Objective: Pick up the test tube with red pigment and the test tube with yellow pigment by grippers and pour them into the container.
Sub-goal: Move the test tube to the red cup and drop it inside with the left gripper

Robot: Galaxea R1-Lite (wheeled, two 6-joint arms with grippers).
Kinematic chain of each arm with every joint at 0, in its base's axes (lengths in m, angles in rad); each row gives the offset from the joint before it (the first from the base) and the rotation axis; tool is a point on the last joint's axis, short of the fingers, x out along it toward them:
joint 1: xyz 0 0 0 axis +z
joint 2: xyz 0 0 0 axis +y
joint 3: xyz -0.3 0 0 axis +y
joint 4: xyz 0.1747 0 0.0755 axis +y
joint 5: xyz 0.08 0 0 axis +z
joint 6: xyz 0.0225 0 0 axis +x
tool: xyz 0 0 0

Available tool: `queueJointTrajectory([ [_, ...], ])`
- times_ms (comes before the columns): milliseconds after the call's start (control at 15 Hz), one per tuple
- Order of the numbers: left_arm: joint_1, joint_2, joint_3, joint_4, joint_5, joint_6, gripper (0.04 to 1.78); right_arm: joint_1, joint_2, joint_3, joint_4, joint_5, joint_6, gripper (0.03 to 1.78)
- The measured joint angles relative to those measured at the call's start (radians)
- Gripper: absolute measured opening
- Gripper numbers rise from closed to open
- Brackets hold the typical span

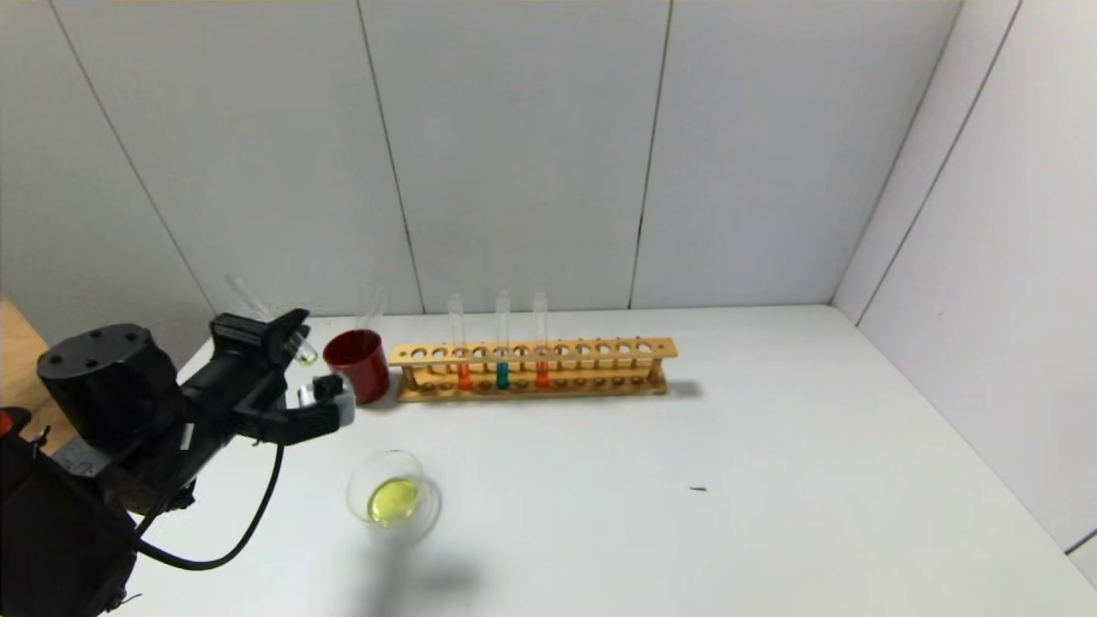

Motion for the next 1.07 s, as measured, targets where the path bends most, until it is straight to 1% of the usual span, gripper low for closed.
queueJointTrajectory([
  [133, -0.001, -0.059, -0.004, 0.0, 0.187, -0.184, 0.33, 0.0, 0.0, 0.0, 0.0, 0.0, 0.0, 1.75],
  [267, -0.004, -0.097, -0.034, 0.009, 0.324, -0.327, 0.33, 0.0, 0.0, 0.0, 0.0, 0.0, 0.0, 1.75],
  [333, -0.006, -0.112, -0.071, 0.037, 0.376, -0.403, 0.33, 0.0, 0.0, 0.0, 0.0, 0.0, 0.0, 1.75],
  [467, -0.007, -0.136, -0.173, 0.129, 0.437, -0.554, 0.33, 0.0, 0.0, 0.0, 0.0, 0.0, 0.0, 1.75],
  [667, -0.008, -0.167, -0.381, 0.374, 0.469, -0.848, 0.33, 0.0, 0.0, 0.0, 0.0, 0.0, 0.0, 1.75],
  [800, -0.007, -0.182, -0.515, 0.581, 0.468, -1.085, 0.33, 0.0, 0.0, 0.0, 0.0, 0.0, 0.0, 1.75],
  [867, -0.001, -0.187, -0.559, 0.681, 0.464, -1.196, 0.33, 0.0, 0.0, 0.0, 0.0, 0.0, 0.0, 1.75],
  [933, 0.013, -0.192, -0.586, 0.782, 0.447, -1.297, 0.33, 0.0, 0.0, 0.0, 0.0, 0.0, 0.0, 1.75],
  [1000, 0.026, -0.199, -0.595, 0.857, 0.406, -1.374, 0.33, 0.0, 0.0, 0.0, 0.0, 0.0, 0.0, 1.75],
  [1067, 0.037, -0.204, -0.597, 0.903, 0.339, -1.433, 0.33, 0.0, 0.0, 0.0, 0.0, 0.0, 0.0, 1.75],
])
